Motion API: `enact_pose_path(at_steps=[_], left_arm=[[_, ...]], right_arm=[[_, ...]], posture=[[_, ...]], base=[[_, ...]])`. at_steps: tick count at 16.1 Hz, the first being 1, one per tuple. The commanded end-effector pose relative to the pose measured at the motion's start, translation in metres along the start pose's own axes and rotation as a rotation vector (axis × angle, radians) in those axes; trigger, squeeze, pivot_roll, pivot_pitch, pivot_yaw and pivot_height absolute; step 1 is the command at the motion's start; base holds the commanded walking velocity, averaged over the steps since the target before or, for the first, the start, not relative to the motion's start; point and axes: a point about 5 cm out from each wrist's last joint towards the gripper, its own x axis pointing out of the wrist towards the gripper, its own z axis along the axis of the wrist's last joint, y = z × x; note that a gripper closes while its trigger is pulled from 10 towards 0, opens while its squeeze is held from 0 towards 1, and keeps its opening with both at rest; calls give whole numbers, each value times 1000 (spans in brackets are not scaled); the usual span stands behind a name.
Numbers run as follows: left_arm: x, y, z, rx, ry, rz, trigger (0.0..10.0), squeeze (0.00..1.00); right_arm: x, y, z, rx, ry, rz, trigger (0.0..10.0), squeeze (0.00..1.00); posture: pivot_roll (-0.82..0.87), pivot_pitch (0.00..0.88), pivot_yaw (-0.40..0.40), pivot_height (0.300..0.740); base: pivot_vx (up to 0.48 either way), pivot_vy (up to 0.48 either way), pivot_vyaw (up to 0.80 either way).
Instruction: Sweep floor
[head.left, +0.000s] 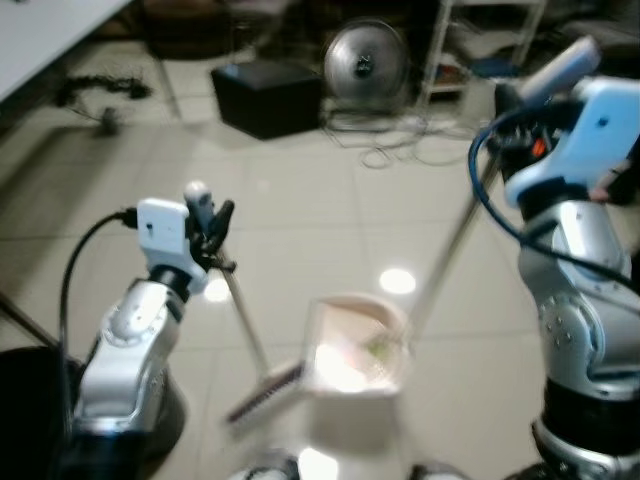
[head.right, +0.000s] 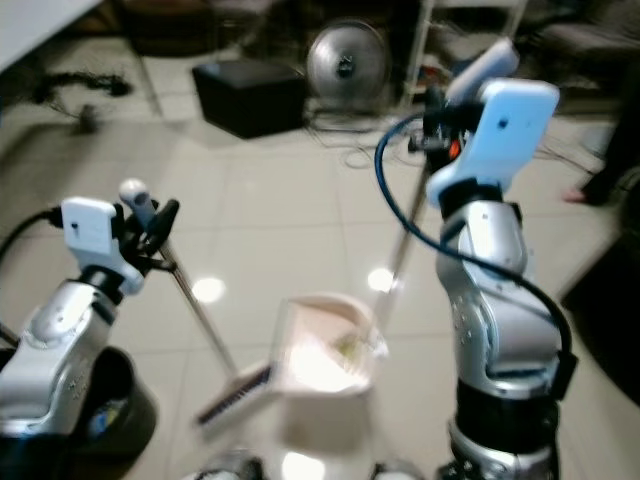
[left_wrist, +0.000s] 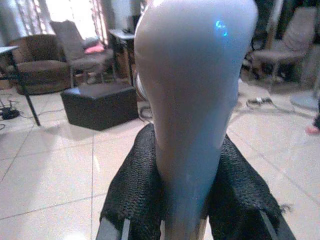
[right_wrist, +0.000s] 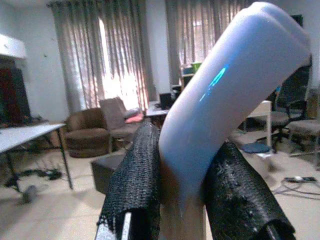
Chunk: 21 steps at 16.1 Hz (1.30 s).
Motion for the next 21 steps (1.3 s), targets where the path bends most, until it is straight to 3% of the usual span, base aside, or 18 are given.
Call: enact_pose_path(at_steps=[1, 9, 14, 19, 21], left_arm=[[-7, -1, 8, 20, -22, -15, 10000, 0], [-19, -9, 5, 10, 42, -38, 10000, 0], [-23, -5, 2, 6, 46, 21, 10000, 0], [-20, -11, 1, 26, 29, 10, 10000, 0], [-17, -10, 0, 32, 30, 25, 10000, 0]], right_arm=[[3, -1, 19, 24, -80, 15, 10000, 0], [8, -12, 33, 65, -107, 30, 10000, 0], [9, -2, 35, 75, -81, 67, 10000, 0], [9, 2, 35, 93, -76, 66, 10000, 0], [12, 0, 35, 96, -81, 41, 10000, 0]], posture=[[-70, 0, 50, 740], [-47, 0, 76, 740], [-85, 0, 75, 740], [-97, 0, 75, 740], [-93, 0, 64, 740]], base=[[0, 0, 800], [0, 0, 794], [0, 0, 794], [59, 0, 793], [322, 0, 0]])
